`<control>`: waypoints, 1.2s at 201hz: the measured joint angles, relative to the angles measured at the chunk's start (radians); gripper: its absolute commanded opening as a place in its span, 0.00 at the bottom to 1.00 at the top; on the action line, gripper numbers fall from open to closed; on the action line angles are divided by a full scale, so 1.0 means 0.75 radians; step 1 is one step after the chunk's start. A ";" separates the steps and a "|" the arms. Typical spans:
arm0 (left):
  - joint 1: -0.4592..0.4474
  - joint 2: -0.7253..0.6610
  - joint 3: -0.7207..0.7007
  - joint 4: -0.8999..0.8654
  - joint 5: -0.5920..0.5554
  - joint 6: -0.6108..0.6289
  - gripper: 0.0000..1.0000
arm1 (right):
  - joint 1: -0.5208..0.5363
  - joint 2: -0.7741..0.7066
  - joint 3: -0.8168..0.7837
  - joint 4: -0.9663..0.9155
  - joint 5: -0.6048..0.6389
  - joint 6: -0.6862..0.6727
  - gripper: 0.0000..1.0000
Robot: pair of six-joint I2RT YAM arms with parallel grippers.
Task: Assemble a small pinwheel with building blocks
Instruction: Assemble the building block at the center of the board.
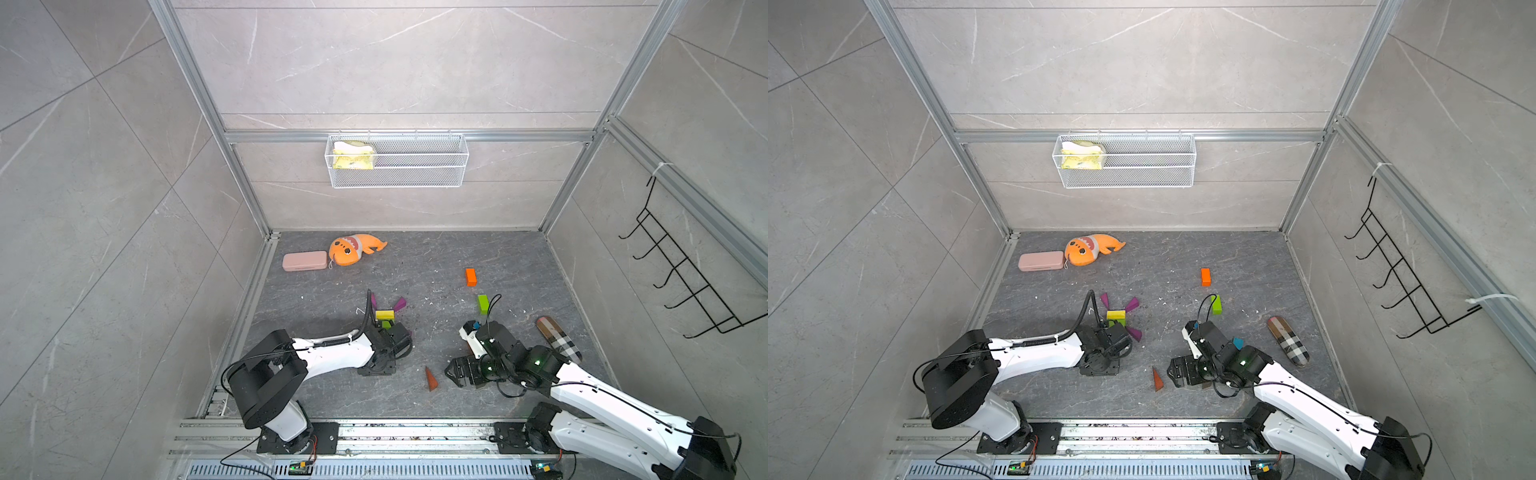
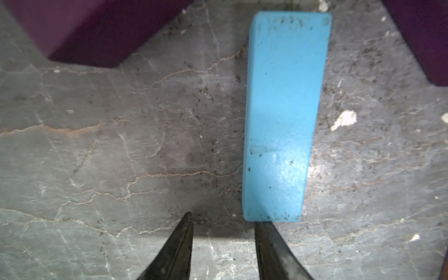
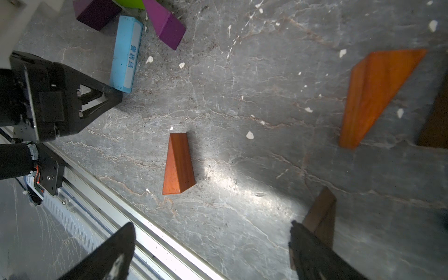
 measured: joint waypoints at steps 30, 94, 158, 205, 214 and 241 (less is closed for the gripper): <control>0.002 0.000 0.000 0.002 0.002 0.000 0.43 | 0.000 0.000 0.000 0.000 0.000 -0.001 1.00; 0.011 0.006 0.005 0.013 0.001 0.000 0.43 | 0.000 0.000 0.000 0.001 0.000 0.000 1.00; 0.019 0.006 0.005 0.018 0.002 0.001 0.44 | -0.001 0.000 0.000 0.001 0.000 0.000 1.00; 0.019 0.006 0.005 0.018 0.002 0.005 0.44 | -0.002 0.000 0.000 0.001 0.000 0.000 1.00; 0.019 0.006 0.005 0.017 0.002 0.006 0.44 | -0.002 0.000 0.000 0.001 0.000 0.000 1.00; 0.021 -0.007 0.005 0.017 0.006 0.031 0.44 | -0.003 0.000 0.000 0.000 0.000 0.000 1.00</control>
